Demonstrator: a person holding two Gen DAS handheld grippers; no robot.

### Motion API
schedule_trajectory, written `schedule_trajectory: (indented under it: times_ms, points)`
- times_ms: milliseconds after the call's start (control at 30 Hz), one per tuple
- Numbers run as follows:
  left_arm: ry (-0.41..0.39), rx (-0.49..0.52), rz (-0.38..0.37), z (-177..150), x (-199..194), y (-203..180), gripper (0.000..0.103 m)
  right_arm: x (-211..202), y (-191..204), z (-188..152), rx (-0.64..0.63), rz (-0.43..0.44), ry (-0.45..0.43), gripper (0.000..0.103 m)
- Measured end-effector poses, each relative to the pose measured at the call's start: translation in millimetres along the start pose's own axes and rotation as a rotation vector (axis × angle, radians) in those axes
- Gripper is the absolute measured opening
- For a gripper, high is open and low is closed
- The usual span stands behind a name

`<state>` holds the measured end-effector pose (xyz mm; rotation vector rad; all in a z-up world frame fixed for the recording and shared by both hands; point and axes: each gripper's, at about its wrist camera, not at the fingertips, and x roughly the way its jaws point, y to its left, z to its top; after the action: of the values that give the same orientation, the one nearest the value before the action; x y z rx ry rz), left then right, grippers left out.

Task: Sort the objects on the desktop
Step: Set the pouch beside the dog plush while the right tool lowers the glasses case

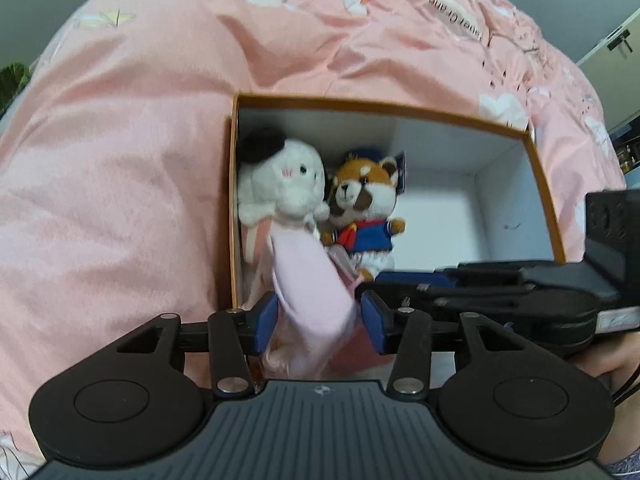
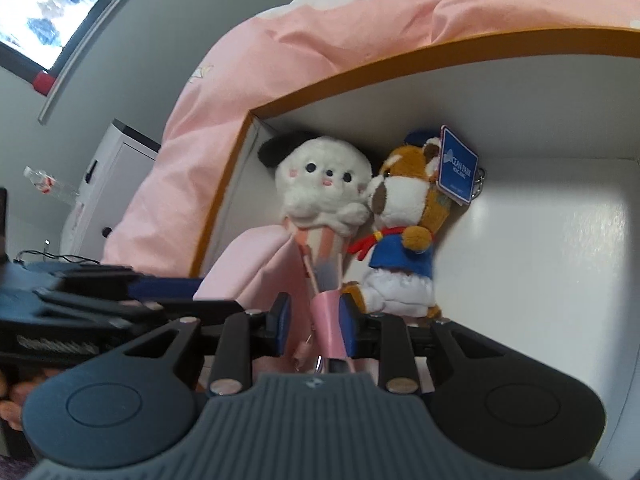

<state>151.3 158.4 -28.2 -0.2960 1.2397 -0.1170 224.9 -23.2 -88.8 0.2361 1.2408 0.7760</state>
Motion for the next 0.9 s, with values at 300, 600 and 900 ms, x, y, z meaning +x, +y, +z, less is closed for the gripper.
schedule_trajectory:
  times_ms: [300,600,900]
  points:
    - [0.019,0.033,0.019,10,10,-12,0.052,10,0,-2,-0.023,-0.005,0.031,0.032]
    - [0.068,-0.044,0.009,15,20,2,0.051,19,0,0,-0.02,-0.002,0.031,0.028]
    - [-0.011,-0.076,-0.027,-6,13,3,0.026,-8,26,-52,-0.015,-0.13,-0.194,0.018]
